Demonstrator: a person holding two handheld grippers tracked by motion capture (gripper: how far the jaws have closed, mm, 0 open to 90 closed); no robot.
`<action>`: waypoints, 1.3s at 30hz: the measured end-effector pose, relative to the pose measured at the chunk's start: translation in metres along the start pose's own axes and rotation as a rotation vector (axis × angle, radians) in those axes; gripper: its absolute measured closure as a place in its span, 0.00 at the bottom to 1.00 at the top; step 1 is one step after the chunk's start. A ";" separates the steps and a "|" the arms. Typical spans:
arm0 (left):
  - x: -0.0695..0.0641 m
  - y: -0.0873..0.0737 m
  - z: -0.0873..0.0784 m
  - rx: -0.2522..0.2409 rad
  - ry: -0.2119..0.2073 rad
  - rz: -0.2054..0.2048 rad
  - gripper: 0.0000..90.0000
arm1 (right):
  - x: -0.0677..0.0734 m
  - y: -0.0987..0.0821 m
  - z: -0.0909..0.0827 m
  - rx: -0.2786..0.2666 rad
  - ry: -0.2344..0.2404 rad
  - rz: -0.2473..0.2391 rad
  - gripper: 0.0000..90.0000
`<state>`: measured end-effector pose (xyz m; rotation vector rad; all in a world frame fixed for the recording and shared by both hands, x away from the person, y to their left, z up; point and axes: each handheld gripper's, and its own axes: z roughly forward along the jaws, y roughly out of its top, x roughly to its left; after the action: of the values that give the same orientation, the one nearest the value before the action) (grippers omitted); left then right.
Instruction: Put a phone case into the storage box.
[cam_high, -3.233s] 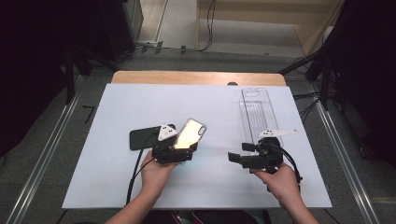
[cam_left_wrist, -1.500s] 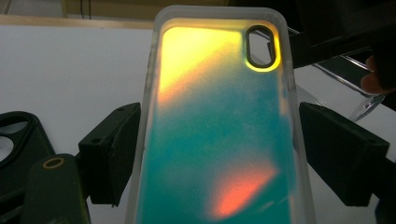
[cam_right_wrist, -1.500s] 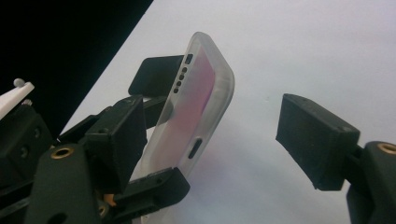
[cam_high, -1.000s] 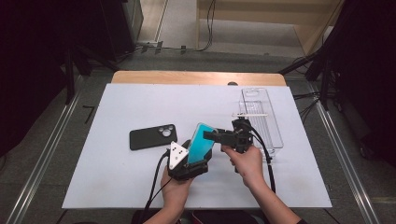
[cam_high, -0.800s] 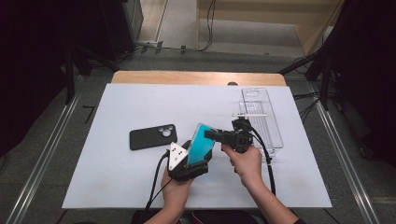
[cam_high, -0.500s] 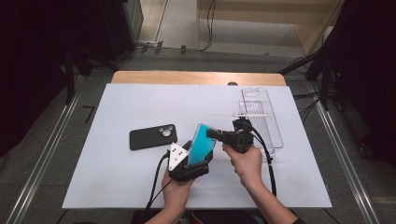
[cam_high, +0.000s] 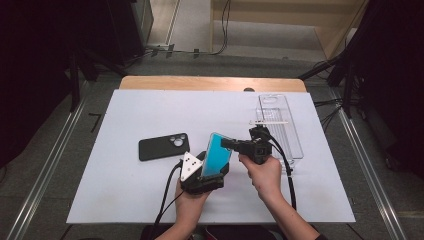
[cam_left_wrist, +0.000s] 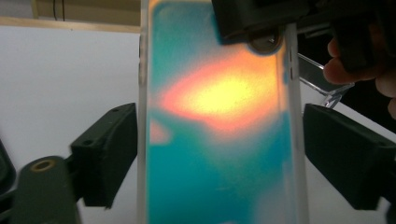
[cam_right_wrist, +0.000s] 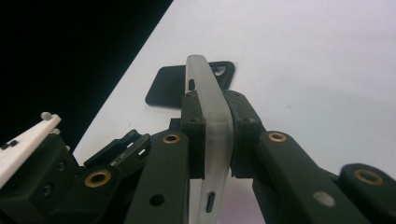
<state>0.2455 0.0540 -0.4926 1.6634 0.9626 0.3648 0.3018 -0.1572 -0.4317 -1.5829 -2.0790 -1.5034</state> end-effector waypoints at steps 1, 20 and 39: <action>0.000 0.000 0.000 0.000 0.000 0.000 0.09 | 0.000 0.000 0.000 0.000 0.000 0.000 0.86; 0.013 0.018 -0.004 0.239 -0.090 -0.050 0.10 | 0.001 0.007 -0.015 -0.017 -0.074 -0.117 0.86; 0.041 0.059 -0.010 0.373 -0.244 0.026 0.16 | 0.003 0.008 -0.031 0.005 -0.023 -0.323 0.86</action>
<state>0.2878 0.0886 -0.4455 2.0047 0.8607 -0.0060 0.2935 -0.1785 -0.4090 -1.3138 -2.4424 -1.5749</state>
